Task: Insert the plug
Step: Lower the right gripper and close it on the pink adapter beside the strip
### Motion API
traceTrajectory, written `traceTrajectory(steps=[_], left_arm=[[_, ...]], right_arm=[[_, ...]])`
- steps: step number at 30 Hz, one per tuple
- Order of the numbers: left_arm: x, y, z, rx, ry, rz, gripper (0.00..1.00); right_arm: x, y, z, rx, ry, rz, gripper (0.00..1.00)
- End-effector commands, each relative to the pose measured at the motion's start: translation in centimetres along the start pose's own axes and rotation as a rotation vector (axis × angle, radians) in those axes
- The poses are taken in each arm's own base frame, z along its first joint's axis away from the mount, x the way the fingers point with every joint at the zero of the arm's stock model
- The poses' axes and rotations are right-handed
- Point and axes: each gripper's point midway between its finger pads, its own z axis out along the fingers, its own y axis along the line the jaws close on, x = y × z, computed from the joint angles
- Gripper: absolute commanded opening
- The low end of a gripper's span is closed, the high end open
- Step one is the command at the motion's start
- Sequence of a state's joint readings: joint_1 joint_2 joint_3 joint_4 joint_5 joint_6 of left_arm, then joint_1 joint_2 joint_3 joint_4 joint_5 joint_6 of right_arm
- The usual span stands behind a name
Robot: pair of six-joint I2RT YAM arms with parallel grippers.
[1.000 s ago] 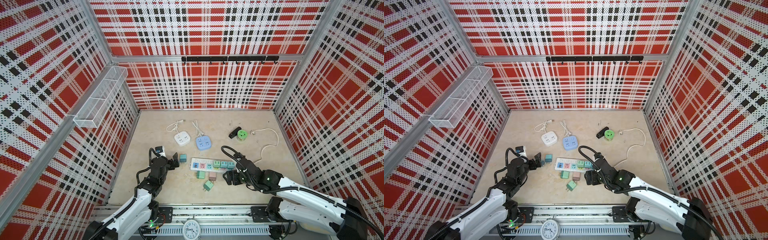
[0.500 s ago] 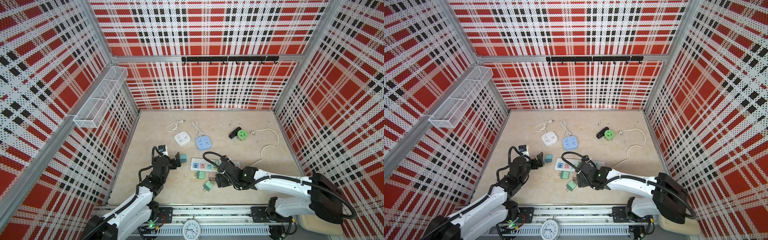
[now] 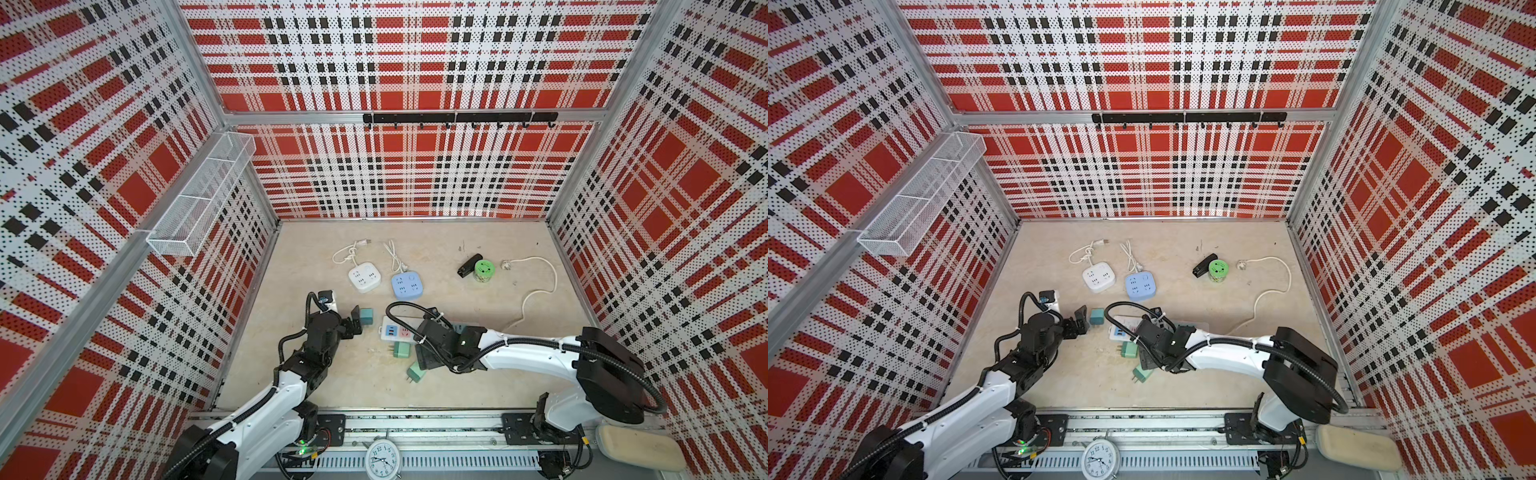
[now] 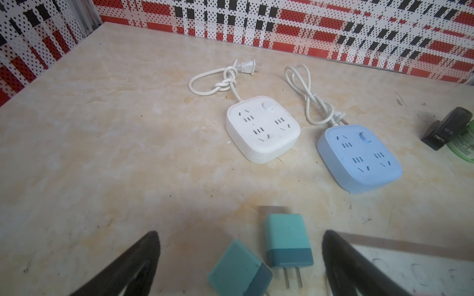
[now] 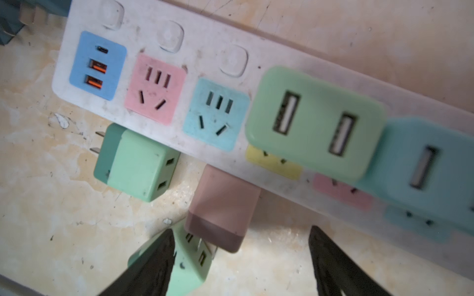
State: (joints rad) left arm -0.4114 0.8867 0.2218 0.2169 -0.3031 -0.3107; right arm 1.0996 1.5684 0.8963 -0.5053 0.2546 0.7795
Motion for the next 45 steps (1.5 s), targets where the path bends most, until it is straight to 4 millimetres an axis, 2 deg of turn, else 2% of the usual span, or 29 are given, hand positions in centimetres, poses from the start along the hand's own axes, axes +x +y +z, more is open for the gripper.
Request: traceTrajectory(steps=[1,10,18,23,28,34,40,45], left_arm=[[-2.3,-0.6,0.0,0.009,-0.057,-0.019,0.99],[-2.2,-0.7,0.1,0.009,-0.051,-0.017,0.99],[-2.2,-0.8,0.2,0.012,-0.045,-0.013,0.99],[-2.2,-0.8,0.2,0.012,-0.044,-0.014,0.99],[-2.1,-0.9,0.3,0.015,-0.04,-0.011,0.99],[-2.1,-0.9,0.4,0.015,-0.038,-0.009,0.99],[-2.1,-1.0,0.4,0.017,-0.038,-0.007,0.99],[-2.1,-1.0,0.4,0.016,-0.037,-0.006,0.99]], right_arm=[[-0.7,0.3,0.3,0.037,-0.014,0.014,0.82],[-0.5,0.4,1.2,0.089,0.018,-0.002,0.77],[0.4,0.0,2.4,0.162,0.065,-0.024,0.65],[0.5,-0.6,2.3,0.193,0.059,-0.013,0.6],[0.6,-2.1,1.5,0.229,0.026,0.025,0.54],[0.4,-2.4,0.7,0.212,-0.004,0.043,0.54],[0.4,-0.6,1.4,0.14,0.018,0.018,0.55],[1.2,-1.0,2.1,0.181,0.055,0.001,0.56]])
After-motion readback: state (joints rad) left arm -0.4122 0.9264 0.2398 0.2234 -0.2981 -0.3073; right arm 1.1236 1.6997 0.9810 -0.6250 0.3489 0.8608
